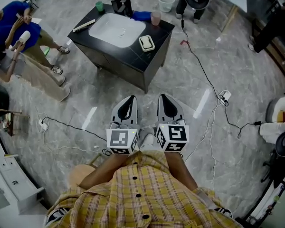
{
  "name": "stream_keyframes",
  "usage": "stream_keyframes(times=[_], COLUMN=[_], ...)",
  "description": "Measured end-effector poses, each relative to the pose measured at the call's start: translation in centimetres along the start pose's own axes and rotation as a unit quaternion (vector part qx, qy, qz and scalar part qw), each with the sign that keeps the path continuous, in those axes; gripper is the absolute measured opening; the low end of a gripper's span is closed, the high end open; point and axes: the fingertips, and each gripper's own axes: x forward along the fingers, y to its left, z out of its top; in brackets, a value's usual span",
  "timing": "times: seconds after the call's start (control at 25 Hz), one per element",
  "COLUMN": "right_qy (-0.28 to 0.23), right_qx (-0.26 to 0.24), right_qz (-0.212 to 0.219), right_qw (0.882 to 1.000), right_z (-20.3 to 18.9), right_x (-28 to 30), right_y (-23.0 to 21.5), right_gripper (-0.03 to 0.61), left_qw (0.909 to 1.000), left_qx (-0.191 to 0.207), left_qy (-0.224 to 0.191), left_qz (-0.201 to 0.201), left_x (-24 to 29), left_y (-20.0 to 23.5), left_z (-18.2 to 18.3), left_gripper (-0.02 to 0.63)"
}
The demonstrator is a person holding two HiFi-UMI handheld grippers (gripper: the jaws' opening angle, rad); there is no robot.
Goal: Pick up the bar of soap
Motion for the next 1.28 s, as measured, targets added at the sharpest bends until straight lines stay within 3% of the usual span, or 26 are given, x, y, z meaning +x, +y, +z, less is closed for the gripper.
stream_keyframes(times=[0.32, 0.68, 1.04, 1.28], right_qy=[0.000, 0.003, 0.021, 0.055], right_qx=[-0.017, -0.024, -0.017, -0.013], right_qz=[-0.002, -0.015, -0.036, -0.051], right_qw=[1.000, 1.000, 0.999, 0.997], right_z=[1.8, 6.1, 9.2, 9.1], right_x=[6.5, 17.4, 27.1, 32.2], right_y=[-1.5, -3.1, -4.8, -5.3], right_gripper=[0.021, 0.021, 0.021, 0.021], left_qw=[0.9998, 0.9993, 0.9992, 0.9986], left_qx=[-0.008, -0.017, -0.020, -0.025], left_qy=[-0.018, -0.024, -0.008, 0.005], left_qz=[-0.005, -0.023, -0.034, -0.046], left_x=[6.2, 16.8, 25.4, 29.6], left_y=[3.0, 8.8, 14.5, 17.5], left_z=[1.2, 4.9, 7.5, 7.9], left_gripper=[0.011, 0.011, 0.011, 0.011])
